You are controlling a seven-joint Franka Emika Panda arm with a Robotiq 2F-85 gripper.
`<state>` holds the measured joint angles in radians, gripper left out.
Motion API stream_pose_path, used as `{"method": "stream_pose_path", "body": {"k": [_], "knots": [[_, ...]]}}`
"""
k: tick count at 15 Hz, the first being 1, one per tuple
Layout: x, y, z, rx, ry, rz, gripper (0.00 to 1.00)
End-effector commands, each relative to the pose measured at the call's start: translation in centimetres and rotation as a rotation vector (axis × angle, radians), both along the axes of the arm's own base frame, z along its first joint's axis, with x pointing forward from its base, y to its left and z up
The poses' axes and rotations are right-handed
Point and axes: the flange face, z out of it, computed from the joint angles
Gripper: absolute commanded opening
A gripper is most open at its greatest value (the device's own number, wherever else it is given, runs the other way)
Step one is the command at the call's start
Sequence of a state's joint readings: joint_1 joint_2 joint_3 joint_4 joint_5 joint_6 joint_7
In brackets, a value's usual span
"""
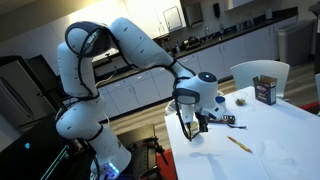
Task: Scoop out one spoonful of contents and put it on the table
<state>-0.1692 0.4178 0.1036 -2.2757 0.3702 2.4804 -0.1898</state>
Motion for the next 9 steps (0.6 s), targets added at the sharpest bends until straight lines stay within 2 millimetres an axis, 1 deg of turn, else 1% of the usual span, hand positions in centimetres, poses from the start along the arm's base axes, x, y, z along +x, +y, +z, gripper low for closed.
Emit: {"method": "stream_pose_path", "body": {"k": [1,9], "knots": [[0.5,-1.0,-1.3,0.030,0.023,-0.021,0.03],[0.6,-2.6,-4.4,0.021,0.080,-0.072,0.03]]}}
